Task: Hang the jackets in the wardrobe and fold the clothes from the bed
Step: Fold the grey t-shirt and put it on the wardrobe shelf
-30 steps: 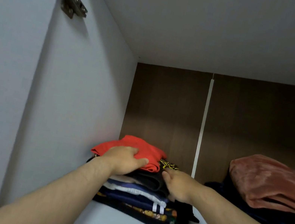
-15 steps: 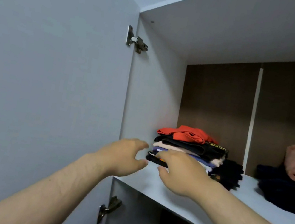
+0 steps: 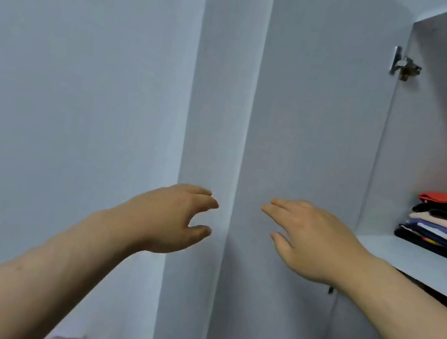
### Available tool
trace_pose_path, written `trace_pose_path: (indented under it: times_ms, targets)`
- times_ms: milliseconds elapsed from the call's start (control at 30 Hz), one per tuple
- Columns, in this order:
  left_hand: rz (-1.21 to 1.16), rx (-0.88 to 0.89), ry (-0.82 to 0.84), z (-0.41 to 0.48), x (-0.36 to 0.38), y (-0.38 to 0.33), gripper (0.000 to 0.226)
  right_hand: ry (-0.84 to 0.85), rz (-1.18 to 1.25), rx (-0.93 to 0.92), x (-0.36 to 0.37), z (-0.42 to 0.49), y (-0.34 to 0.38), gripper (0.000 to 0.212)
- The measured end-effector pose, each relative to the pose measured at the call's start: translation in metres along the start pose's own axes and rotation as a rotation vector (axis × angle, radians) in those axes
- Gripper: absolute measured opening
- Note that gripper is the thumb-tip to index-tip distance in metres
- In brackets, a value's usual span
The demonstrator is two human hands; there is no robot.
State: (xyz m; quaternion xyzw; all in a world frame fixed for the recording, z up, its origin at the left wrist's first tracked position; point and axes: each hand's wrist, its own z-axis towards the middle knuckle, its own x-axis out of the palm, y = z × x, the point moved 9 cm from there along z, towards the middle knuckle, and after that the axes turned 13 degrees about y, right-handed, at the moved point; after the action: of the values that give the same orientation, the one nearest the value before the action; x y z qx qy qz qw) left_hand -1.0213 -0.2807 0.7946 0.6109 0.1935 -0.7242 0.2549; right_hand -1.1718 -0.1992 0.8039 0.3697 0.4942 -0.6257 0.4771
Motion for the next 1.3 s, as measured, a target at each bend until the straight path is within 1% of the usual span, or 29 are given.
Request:
trace_pose_path:
  times_ms: [200,400,500,600,767,867,1000,1133,1300]
  targets:
    - [-0.018,-0.272,0.064,-0.152,0.013,0.138,0.053,0.073,0.113,-0.136,0.003,0.028,0.159,0.054]
    - [-0.098,-0.519,0.111,-0.345,0.037,0.247,0.055,0.165,0.191,-0.359,0.019,0.034,0.360,0.056]
    - [-0.134,-0.665,0.143,-0.443,0.048,0.279,0.055,0.178,0.210,-0.498,0.017,0.024,0.460,0.057]
    - [-0.167,-0.803,0.160,-0.533,0.054,0.303,0.054,0.168,0.239,-0.632,0.011,0.014,0.545,0.054]
    - [-0.212,-0.988,0.160,-0.641,0.071,0.330,0.053,0.186,0.269,-0.808,0.008,0.005,0.654,0.056]
    - [-0.243,-1.068,0.168,-0.676,0.088,0.342,0.053,0.213,0.289,-0.873,0.012,0.009,0.698,0.056]
    - [-0.301,-1.109,0.167,-0.688,0.116,0.364,0.052,0.260,0.321,-0.925,0.031,0.029,0.737,0.055]
    - [-0.354,-1.102,0.176,-0.667,0.150,0.401,0.051,0.318,0.384,-0.932,0.067,0.061,0.757,0.057]
    - [-0.479,-1.080,0.244,-0.629,0.225,0.449,0.049,0.467,0.441,-0.884,0.134,0.112,0.761,0.057]
